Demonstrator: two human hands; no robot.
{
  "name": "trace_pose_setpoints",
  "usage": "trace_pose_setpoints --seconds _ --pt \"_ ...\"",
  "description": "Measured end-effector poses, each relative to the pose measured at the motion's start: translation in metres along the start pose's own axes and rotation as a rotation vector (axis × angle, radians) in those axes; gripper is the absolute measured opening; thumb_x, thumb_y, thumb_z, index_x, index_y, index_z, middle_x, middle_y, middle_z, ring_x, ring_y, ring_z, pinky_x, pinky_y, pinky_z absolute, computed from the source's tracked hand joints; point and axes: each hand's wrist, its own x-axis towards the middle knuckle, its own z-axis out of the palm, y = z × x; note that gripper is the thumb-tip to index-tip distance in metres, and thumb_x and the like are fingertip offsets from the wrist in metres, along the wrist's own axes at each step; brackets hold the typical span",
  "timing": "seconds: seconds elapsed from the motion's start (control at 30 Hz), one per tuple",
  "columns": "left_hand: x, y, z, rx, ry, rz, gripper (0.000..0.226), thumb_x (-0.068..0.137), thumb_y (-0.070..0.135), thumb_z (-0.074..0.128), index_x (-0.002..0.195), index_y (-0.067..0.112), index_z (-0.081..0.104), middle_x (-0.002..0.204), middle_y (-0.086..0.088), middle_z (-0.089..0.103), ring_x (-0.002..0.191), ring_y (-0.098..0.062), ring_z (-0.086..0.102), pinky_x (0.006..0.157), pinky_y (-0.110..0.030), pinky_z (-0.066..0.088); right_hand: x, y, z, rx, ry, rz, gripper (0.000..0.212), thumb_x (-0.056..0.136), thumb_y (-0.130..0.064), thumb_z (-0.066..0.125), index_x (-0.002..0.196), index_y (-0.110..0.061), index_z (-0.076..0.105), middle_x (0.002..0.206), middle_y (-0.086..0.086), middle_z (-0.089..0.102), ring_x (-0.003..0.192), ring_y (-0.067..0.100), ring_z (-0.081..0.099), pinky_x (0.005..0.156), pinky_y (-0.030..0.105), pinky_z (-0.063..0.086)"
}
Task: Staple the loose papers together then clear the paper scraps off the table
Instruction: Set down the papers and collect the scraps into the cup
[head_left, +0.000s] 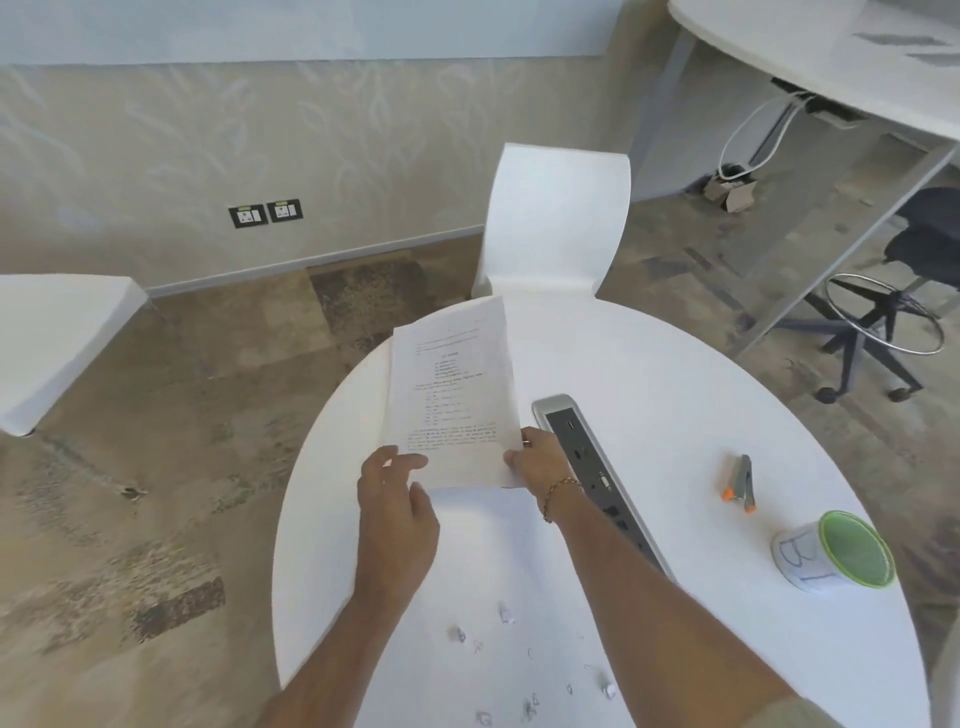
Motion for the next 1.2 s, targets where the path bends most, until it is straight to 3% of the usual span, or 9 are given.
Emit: trace_pose_setpoints --seconds 0.07,0.13,0.2,0.33,0.43,0.53,0.67,0.83,1.2 --pt "-0.003 0.001 -0.001 0.051 -0.018 0.028 0.039 0.092 -0.010 0.047 0.116 0.017 0.064 0.141 -0.004 0.043 0.133 -0.020 0.043 0.098 -0.015 0.034 0.009 0.004 0.003 -0.031 0.023 -0.001 0.024 0.072 0.003 0.051 0.092 0.003 0.065 0.091 0.025 0.068 0.075 0.026 0.057 0.065 0.048 0.061" --pt "-0.004 -0.001 -0.001 0.075 -0.035 0.038 0.040 0.093 -0.010 0.046 0.116 0.018 0.064 0.143 -0.003 0.042 0.133 -0.018 0.041 0.091 0.000 0.027 0.014 0.004 0.006 -0.064 0.047 -0.007 0.023 0.069 -0.002 0.051 0.087 -0.002 0.065 0.085 0.017 0.069 0.074 0.026 0.058 0.065 0.041 0.058" --pt "-0.003 -0.003 -0.002 0.082 -0.045 0.033 0.041 0.093 -0.010 0.046 0.117 0.018 0.064 0.144 -0.002 0.041 0.134 -0.017 0.039 0.087 0.002 0.026 0.012 0.000 0.007 -0.049 0.085 0.002 0.020 0.074 -0.001 0.054 0.090 -0.009 0.064 0.092 0.011 0.070 0.081 0.027 0.066 0.067 0.038 0.061" --pt "-0.003 -0.007 -0.004 0.087 -0.055 0.021 0.039 0.093 -0.008 0.047 0.116 0.018 0.065 0.144 -0.001 0.041 0.133 -0.018 0.039 0.085 -0.006 0.028 0.009 0.005 0.011 0.001 0.163 0.059 0.043 0.078 0.002 0.056 0.119 -0.012 0.057 0.098 0.006 0.064 0.092 0.029 0.068 0.074 0.043 0.062" --pt "-0.007 -0.009 -0.005 0.076 -0.062 0.011 0.036 0.093 -0.006 0.049 0.116 0.018 0.065 0.144 -0.001 0.042 0.132 -0.020 0.039 0.092 -0.017 0.031 0.004 0.014 0.009 -0.146 0.219 0.004 0.051 0.079 0.000 0.056 0.128 -0.013 0.054 0.109 0.005 0.061 0.089 0.024 0.062 0.071 0.032 0.053" --pt "-0.014 -0.013 -0.005 0.088 -0.073 -0.013 0.035 0.093 -0.004 0.050 0.116 0.018 0.065 0.143 -0.001 0.042 0.131 -0.021 0.039 0.093 -0.023 0.034 -0.007 0.022 0.003 -0.287 0.256 -0.052 0.047 0.081 0.000 0.053 0.126 -0.013 0.056 0.126 0.008 0.052 0.082 0.017 0.055 0.067 0.031 0.050" --pt "-0.028 -0.017 -0.001 0.098 -0.086 -0.020 0.033 0.092 -0.003 0.052 0.114 0.019 0.065 0.142 -0.003 0.044 0.128 -0.025 0.041 0.094 -0.032 0.041 -0.026 0.031 -0.005 -0.363 0.252 -0.108 0.041 0.084 0.000 0.054 0.123 -0.012 0.059 0.126 0.008 0.051 0.086 0.020 0.059 0.077 0.040 0.057" --pt "-0.041 -0.014 0.006 0.120 -0.114 -0.033 0.030 0.091 0.000 0.055 0.113 0.019 0.065 0.141 -0.002 0.045 0.122 -0.028 0.044 0.096 -0.049 0.047 -0.055 0.049 -0.012 -0.381 0.231 -0.196 0.032 0.086 -0.003 0.055 0.115 -0.015 0.062 0.122 0.001 0.052 0.089 0.017 0.060 0.079 0.040 0.057" --pt "-0.096 0.003 0.032 0.230 -0.215 0.006 0.031 0.091 0.002 0.054 0.117 0.016 0.063 0.141 -0.004 0.049 0.128 -0.029 0.041 0.095 -0.047 0.043 -0.127 0.103 -0.047 -0.372 0.233 -0.274 0.025 0.086 -0.002 0.056 0.105 -0.016 0.067 0.113 -0.005 0.056 0.085 0.007 0.056 0.078 0.027 0.050"
